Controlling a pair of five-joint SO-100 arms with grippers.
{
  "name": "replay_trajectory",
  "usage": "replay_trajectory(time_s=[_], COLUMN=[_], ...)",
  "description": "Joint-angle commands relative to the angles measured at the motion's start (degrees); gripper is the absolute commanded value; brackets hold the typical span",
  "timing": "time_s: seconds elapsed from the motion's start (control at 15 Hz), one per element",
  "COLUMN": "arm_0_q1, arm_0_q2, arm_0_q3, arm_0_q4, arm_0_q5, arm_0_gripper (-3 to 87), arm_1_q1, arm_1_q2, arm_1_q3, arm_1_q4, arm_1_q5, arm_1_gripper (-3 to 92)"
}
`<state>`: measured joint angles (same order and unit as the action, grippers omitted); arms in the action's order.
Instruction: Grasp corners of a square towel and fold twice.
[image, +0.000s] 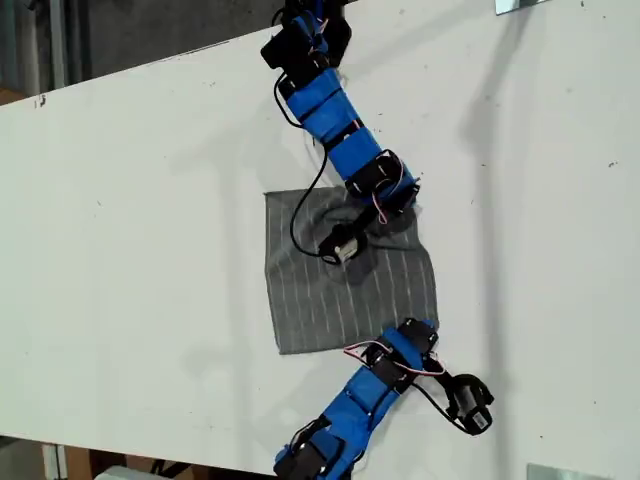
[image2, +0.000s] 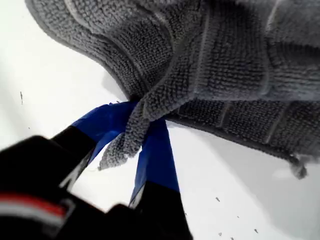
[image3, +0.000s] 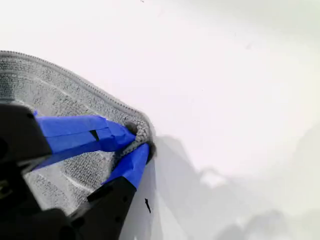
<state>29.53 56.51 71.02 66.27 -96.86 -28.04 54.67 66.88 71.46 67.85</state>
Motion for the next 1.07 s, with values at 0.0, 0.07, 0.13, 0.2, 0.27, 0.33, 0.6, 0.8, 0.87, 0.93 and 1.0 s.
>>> replay_trajectory(time_s=[0.0, 0.07, 0.13, 0.2, 0.27, 0.33, 0.6, 0.8, 0.87, 0.93, 1.0], arm_0_q1=[-1.41, -1.41, -1.67, -2.29, -3.43, -4.83, -9.32, -12.74, -14.41, -16.44, -18.98], arm_0_q2=[1.41, 2.02, 3.16, 4.66, 6.42, 8.17, 16.87, 24.87, 27.95, 31.55, 35.51], arm_0_q3=[-8.70, -11.87, -14.15, -15.21, -15.38, -15.29, -13.10, -7.91, -4.75, -0.70, 4.39], arm_0_q4=[5.89, 7.03, 7.21, 7.21, 7.12, 7.21, 10.02, 12.48, 12.30, 11.07, 9.49], arm_0_q5=[2.20, 4.31, 6.42, 8.70, 10.99, 13.27, 18.37, 20.74, 21.09, 21.45, 21.62], arm_0_gripper=[-0.4, -0.4, -0.4, -0.4, -0.4, -0.4, -0.4, -0.4, -0.4, -0.4, -0.4], arm_1_q1=[-0.18, -0.18, -0.26, -0.26, 0.00, 0.62, 5.36, 10.81, 13.27, 15.73, 18.28], arm_1_q2=[5.10, 7.56, 10.46, 13.36, 16.00, 17.93, 22.32, 25.66, 26.98, 28.74, 29.79], arm_1_q3=[-3.69, -4.31, -4.31, -4.39, -4.39, -4.48, -4.83, -3.60, -2.29, -0.53, 0.00], arm_1_q4=[2.46, 3.78, 4.66, 5.71, 6.68, 6.77, 7.29, 12.13, 13.36, 13.27, 13.36], arm_1_q5=[-1.05, -1.23, -1.32, -1.41, -1.49, -2.55, -6.86, -7.65, -7.73, -9.05, -10.46], arm_1_gripper=[-0.1, -0.1, -0.1, -0.1, -0.1, -0.1, -0.1, -0.1, -0.1, -0.1, -0.1])
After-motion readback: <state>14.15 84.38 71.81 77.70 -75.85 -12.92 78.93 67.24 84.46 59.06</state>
